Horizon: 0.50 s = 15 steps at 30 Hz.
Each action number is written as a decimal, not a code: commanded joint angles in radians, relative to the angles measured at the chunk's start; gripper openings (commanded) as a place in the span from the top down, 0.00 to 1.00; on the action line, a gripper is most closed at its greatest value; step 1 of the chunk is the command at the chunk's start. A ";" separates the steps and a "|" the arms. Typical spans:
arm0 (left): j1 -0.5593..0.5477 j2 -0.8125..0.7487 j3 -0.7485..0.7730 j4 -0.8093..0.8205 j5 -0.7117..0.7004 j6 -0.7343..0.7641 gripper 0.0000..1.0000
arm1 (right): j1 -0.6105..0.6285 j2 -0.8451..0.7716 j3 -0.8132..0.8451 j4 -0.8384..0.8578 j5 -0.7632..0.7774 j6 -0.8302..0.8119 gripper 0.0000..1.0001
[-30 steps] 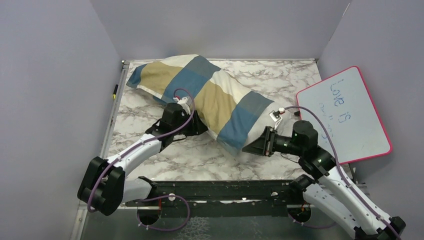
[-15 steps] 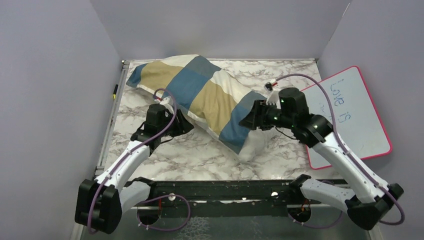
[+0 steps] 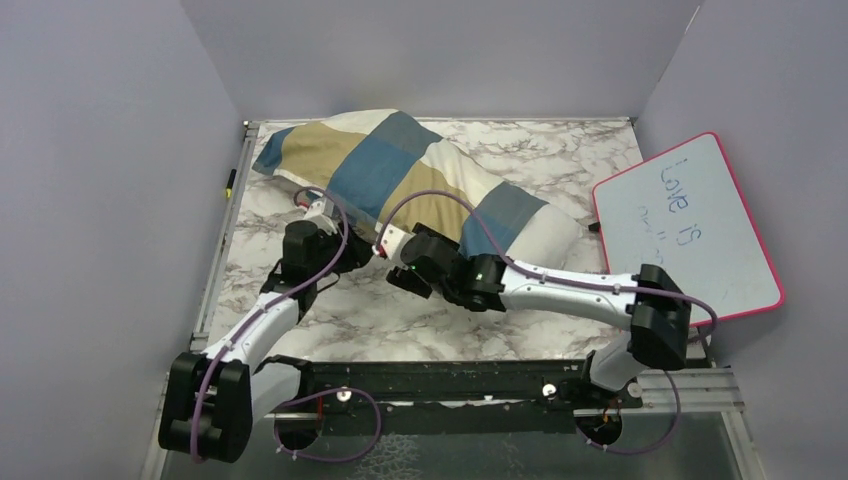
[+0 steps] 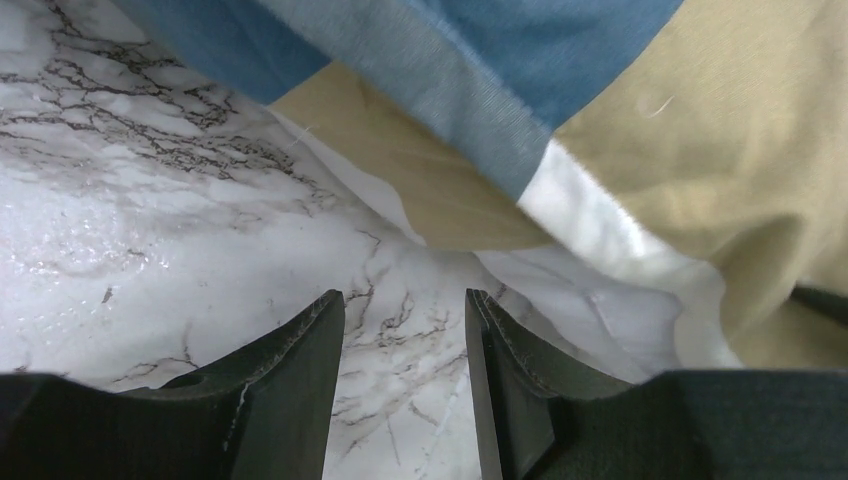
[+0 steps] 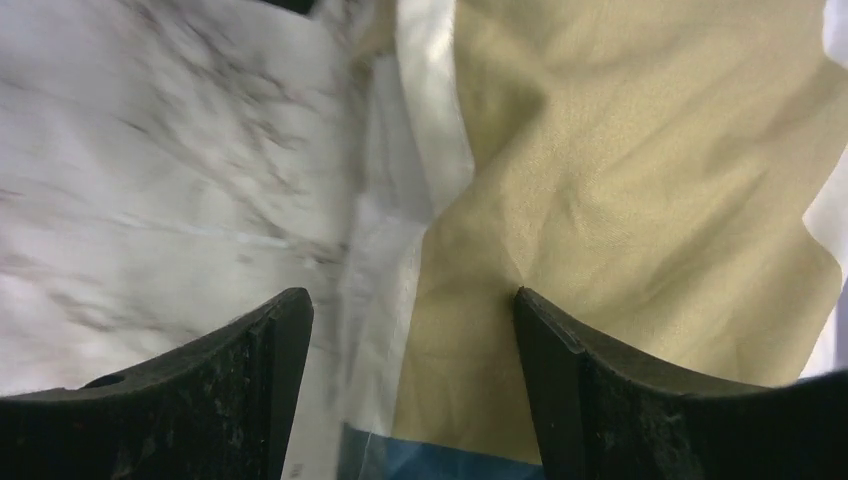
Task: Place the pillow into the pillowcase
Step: Stuff the pillow into the pillowcase.
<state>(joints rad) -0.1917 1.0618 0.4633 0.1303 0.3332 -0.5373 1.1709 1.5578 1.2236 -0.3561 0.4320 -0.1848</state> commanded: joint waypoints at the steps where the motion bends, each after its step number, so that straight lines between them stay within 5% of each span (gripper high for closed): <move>1: -0.027 -0.014 -0.100 0.243 -0.037 0.028 0.50 | -0.010 0.071 -0.118 0.292 0.279 -0.371 0.21; 7: -0.136 0.024 -0.163 0.388 -0.186 0.043 0.45 | -0.050 0.165 -0.184 0.486 0.335 -0.455 0.27; 8: -0.159 0.037 -0.172 0.420 -0.222 0.050 0.44 | -0.059 0.168 -0.174 0.485 0.315 -0.429 0.34; 13: -0.249 0.130 -0.169 0.518 -0.361 0.131 0.41 | -0.087 0.121 -0.166 0.520 0.205 -0.298 0.95; 15: -0.259 0.182 -0.149 0.524 -0.408 0.151 0.41 | -0.092 0.117 -0.168 0.530 0.181 -0.279 1.00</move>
<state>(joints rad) -0.4198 1.1694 0.2928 0.5388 0.0872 -0.4660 1.1084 1.7031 1.0447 0.0811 0.6609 -0.5266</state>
